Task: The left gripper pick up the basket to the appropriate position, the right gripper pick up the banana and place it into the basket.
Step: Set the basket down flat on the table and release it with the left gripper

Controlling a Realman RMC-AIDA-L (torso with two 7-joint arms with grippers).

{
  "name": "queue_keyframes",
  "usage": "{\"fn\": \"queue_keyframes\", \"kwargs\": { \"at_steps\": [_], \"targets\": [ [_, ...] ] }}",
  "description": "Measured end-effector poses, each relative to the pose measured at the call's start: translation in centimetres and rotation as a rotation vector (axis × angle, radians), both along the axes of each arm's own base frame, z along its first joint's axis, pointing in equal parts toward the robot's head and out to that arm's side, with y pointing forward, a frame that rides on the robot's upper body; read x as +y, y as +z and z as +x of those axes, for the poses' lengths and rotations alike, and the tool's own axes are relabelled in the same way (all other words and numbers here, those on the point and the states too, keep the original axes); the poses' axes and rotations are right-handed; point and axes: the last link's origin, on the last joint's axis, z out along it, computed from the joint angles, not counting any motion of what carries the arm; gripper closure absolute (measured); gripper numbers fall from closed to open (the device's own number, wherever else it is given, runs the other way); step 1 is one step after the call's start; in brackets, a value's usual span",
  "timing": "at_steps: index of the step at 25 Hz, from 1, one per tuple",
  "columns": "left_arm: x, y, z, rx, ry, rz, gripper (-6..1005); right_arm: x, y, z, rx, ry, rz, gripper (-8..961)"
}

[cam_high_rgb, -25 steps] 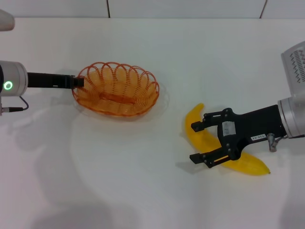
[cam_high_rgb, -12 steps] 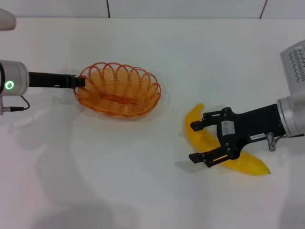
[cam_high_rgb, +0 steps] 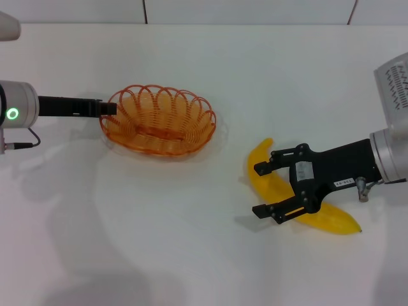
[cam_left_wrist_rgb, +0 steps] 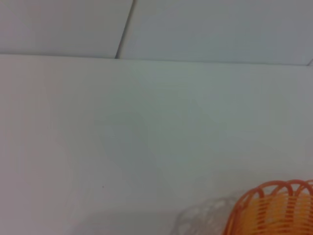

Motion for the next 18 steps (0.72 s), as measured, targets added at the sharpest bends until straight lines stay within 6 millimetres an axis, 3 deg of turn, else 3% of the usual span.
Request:
{"fn": "queue_keyframes", "kwargs": {
  "at_steps": [18],
  "targets": [
    [0.17, 0.11, 0.14, 0.038, -0.081, 0.018, 513, -0.13, 0.04, 0.01, 0.003, 0.0, -0.005, 76]
  ]
}}
